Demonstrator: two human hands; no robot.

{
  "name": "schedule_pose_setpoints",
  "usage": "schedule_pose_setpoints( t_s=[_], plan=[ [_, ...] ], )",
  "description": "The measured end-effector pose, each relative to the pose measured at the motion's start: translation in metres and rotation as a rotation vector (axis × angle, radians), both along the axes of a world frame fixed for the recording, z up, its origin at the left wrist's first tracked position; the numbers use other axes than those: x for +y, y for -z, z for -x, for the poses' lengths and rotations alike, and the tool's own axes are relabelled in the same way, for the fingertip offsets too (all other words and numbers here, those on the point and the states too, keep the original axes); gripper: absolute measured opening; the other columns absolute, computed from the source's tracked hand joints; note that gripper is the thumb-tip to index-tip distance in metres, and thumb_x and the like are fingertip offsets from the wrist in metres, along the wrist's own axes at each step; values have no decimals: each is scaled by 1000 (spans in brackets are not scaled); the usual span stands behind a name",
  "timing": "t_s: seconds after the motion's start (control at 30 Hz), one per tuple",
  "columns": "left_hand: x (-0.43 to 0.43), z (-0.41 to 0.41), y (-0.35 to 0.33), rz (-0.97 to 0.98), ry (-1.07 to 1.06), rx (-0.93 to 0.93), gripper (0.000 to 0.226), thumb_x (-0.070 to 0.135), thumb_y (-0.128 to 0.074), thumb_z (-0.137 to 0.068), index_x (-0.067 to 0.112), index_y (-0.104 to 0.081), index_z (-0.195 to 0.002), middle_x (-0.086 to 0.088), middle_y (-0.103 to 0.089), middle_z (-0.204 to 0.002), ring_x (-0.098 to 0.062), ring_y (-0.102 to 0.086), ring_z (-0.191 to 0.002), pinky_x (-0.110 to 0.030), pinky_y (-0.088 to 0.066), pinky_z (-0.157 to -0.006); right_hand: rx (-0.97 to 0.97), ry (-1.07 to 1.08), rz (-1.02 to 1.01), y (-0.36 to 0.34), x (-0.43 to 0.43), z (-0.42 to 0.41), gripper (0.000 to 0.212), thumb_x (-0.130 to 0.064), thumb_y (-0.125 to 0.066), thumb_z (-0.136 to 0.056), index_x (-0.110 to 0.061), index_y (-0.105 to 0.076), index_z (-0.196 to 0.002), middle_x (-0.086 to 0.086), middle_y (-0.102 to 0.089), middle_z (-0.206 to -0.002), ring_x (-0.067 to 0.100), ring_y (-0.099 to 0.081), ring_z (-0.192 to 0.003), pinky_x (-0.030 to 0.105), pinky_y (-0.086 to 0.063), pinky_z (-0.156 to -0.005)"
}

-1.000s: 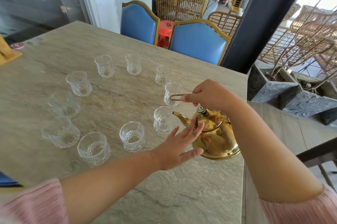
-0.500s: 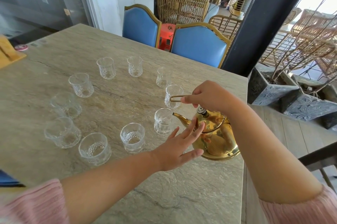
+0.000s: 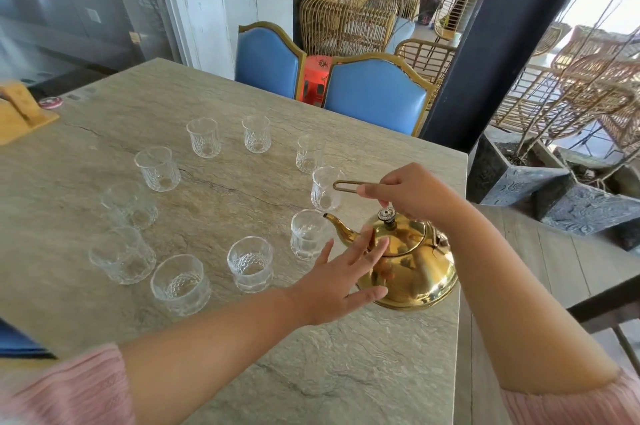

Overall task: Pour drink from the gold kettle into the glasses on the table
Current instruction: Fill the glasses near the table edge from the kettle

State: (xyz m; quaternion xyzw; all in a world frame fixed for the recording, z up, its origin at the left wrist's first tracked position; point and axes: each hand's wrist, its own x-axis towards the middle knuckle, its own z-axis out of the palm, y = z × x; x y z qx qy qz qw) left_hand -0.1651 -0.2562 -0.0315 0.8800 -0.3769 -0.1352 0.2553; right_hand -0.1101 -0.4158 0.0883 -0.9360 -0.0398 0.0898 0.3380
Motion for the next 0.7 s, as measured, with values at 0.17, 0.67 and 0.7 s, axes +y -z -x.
schedule_pose_setpoints(
  t_s=[0.17, 0.67, 0.7],
  plan=[
    [-11, 3, -7, -39, -18, 24, 67, 60, -25, -95, 45, 20, -143, 10, 30, -154, -4, 19, -144, -45, 22, -112, 23, 100, -205, 7, -24, 10, 49, -43, -69, -80, -12, -44, -52, -1, -34, -46, 8, -27, -35, 22, -30, -45],
    [-32, -38, -32, -91, 16, -49, 79, 72, -15, -82, 38, 13, -148, -3, 15, -159, -14, -21, -145, -40, 13, -115, -124, 357, -306, 6, -44, -5, 57, -49, -73, -71, -15, -34, -47, 2, -25, -50, 12, -21, -40, 32, -31, -60],
    [-31, -48, -33, -101, 37, -50, 77, 70, -18, -85, 36, 11, -148, -3, 15, -160, -15, -20, -145, -39, 11, -115, -132, 361, -297, 4, -43, -10, 58, -47, -73, -73, -15, -33, -47, 2, -24, -49, 12, -21, -41, 32, -31, -61]
  ],
)
